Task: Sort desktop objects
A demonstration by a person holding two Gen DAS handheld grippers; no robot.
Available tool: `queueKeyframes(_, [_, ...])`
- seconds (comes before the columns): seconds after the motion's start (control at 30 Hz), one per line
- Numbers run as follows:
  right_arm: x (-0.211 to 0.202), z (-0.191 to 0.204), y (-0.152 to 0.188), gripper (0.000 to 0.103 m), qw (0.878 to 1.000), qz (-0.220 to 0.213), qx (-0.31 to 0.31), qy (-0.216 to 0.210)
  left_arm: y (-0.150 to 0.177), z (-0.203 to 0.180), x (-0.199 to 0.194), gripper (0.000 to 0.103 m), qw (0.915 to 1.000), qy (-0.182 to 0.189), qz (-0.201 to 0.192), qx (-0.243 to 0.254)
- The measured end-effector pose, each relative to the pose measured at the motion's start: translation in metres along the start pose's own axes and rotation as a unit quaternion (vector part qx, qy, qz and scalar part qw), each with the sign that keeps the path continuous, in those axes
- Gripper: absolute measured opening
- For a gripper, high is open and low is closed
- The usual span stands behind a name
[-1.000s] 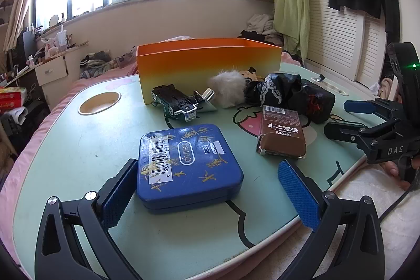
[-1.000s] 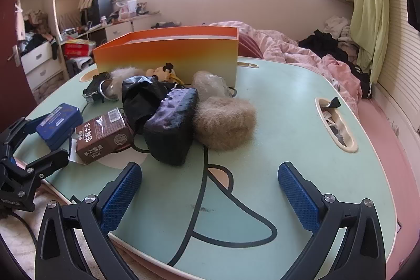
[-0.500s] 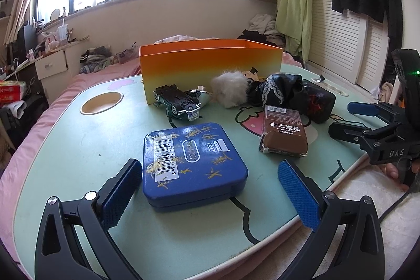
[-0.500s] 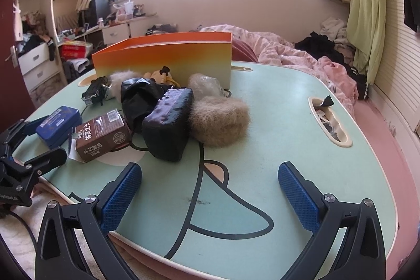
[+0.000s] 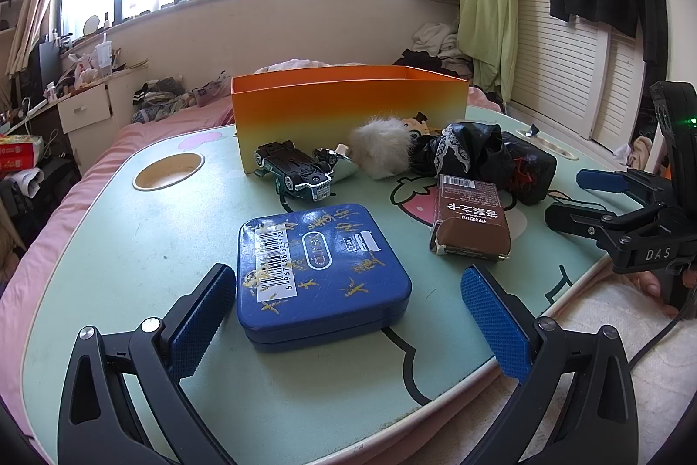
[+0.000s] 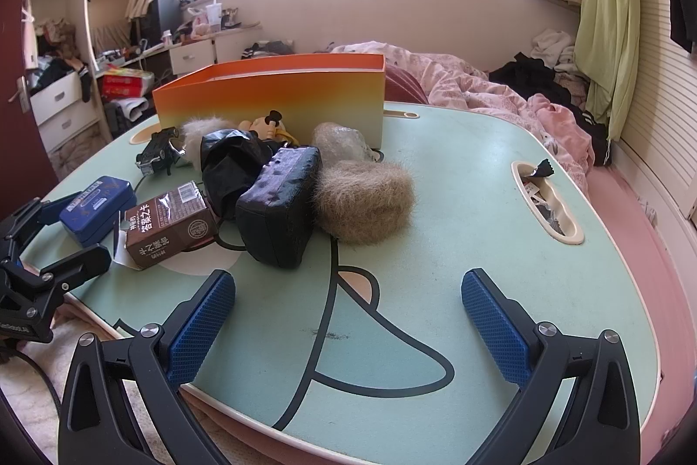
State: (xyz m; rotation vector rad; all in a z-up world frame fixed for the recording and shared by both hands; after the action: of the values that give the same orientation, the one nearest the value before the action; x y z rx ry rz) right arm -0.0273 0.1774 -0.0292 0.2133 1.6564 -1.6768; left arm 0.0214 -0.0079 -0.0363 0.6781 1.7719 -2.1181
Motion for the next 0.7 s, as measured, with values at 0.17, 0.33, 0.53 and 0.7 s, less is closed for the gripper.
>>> queueKeyframes(0.17, [-0.005,0.000,-0.001,0.102,1.000,-0.006,0.003,-0.004,0.000,0.002,-0.001,0.103,1.0000,-0.006,-0.003,-0.005])
queueKeyframes(0.33, [-0.024,0.009,-0.015,0.089,0.999,-0.041,0.004,-0.024,0.000,0.004,-0.001,0.101,0.9999,-0.008,-0.004,-0.010])
queueKeyframes(0.53, [-0.018,0.032,-0.031,0.056,0.998,-0.021,0.007,-0.055,-0.009,0.010,-0.005,0.101,0.9997,-0.016,-0.017,-0.010])
queueKeyframes(0.7, [0.006,0.037,-0.030,0.030,0.998,0.030,0.005,-0.049,-0.015,0.011,0.009,0.078,0.9999,-0.011,0.009,-0.006])
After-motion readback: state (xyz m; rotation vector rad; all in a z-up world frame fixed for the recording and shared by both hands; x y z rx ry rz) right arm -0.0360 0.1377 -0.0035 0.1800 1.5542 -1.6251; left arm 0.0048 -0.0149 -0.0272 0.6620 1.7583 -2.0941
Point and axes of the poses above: each gripper's, at about its wrist camera, not at the fingertips, and x roughly the way its jaws point, z to its left, y to its underside, the point moved 5 cm from there along x, roughly the way its jaws point, and after that the axes turned 11 degrees about x, right-handed, at the moved point
